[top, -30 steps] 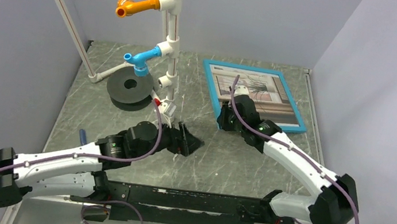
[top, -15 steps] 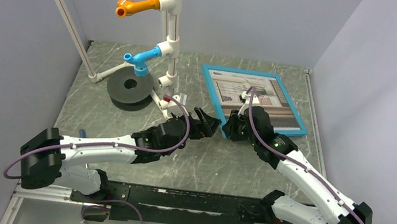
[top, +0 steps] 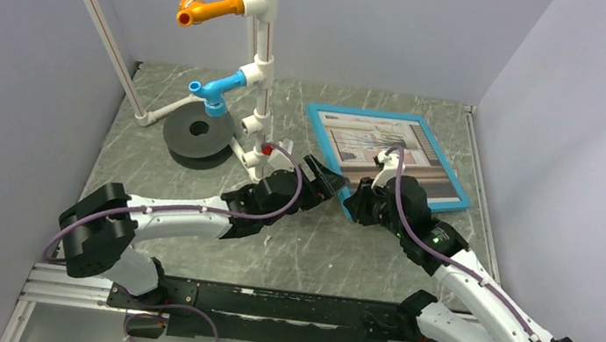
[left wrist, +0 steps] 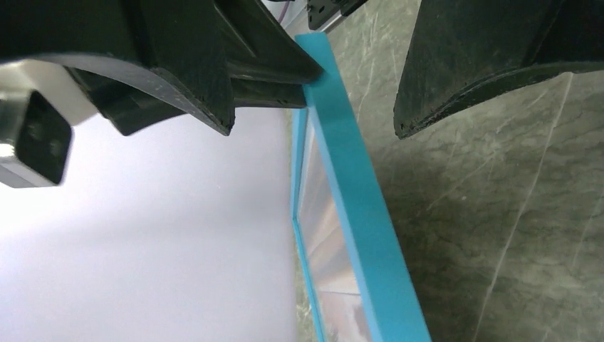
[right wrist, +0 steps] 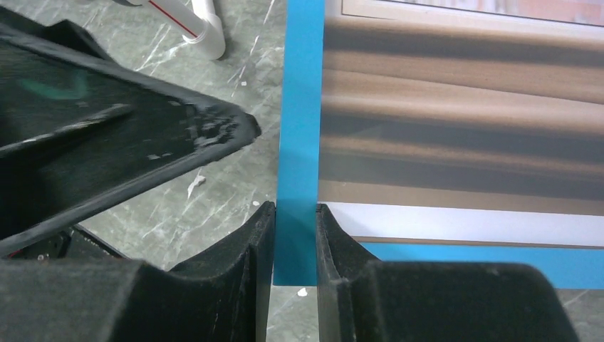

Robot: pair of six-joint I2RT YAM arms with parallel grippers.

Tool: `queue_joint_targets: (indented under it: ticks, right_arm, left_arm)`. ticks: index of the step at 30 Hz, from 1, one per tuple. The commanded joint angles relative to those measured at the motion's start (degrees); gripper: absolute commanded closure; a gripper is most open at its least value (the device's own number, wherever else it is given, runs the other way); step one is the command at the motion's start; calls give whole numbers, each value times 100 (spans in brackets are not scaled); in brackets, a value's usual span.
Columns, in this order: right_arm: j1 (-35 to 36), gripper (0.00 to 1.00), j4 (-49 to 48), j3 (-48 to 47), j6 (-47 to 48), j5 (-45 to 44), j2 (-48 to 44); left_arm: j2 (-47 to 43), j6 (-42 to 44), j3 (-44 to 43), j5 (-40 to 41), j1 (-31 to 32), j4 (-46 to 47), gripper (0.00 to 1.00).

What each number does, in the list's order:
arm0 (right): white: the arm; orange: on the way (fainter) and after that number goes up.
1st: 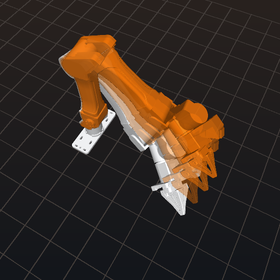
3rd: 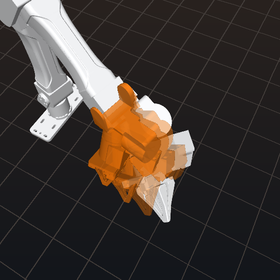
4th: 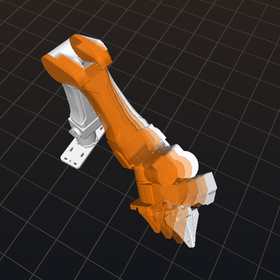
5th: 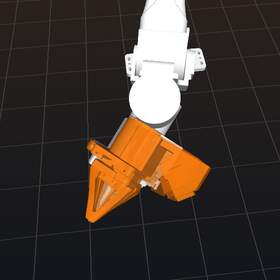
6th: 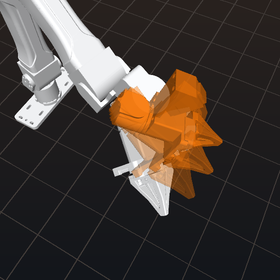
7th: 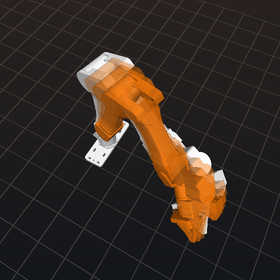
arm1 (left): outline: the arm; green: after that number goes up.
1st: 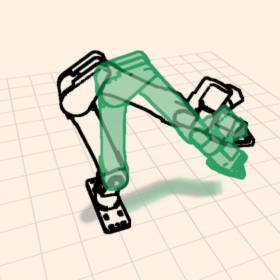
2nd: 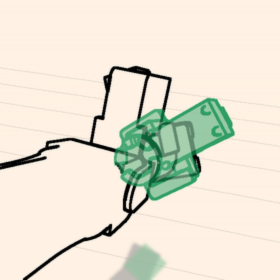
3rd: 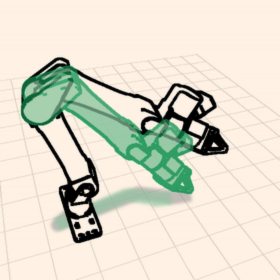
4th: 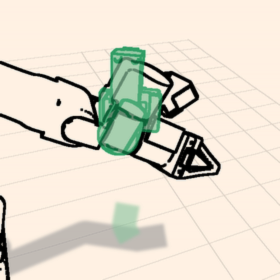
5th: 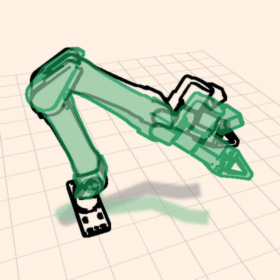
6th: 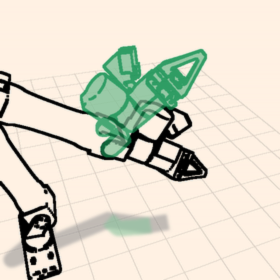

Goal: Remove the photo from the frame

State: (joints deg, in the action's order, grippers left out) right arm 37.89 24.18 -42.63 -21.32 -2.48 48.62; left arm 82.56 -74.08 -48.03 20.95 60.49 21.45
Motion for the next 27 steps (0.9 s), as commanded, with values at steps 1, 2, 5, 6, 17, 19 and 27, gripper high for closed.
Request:
queue_joint_targets:
  ticks: [1,2,5,6,17,19,27]
  right_arm:
    - [-2,100,-374,-74,203,200,-300]
    - [1,100,-356,-68,202,201,-320]
    - [-2,100,-327,-20,188,183,-423]
    - [-3,100,-300,-10,185,143,-450]
    - [-2,100,-100,69,212,213,-662]
    - [-3,100,-92,86,228,222,-685]
    - [-3,33,472,-184,222,-634,-551]
  left_arm:
    - [248,-441,-92,-573,-84,538,16]
    - [291,-474,-59,-646,-110,603,16]
    - [407,-462,-8,-723,-142,865,18]
    - [454,-413,-56,-757,-154,880,19]
    - [973,-253,-127,-1213,-346,1343,47]
    - [1000,-147,-142,-1268,-383,1420,62]
    - [570,351,-491,-1270,-481,416,99]
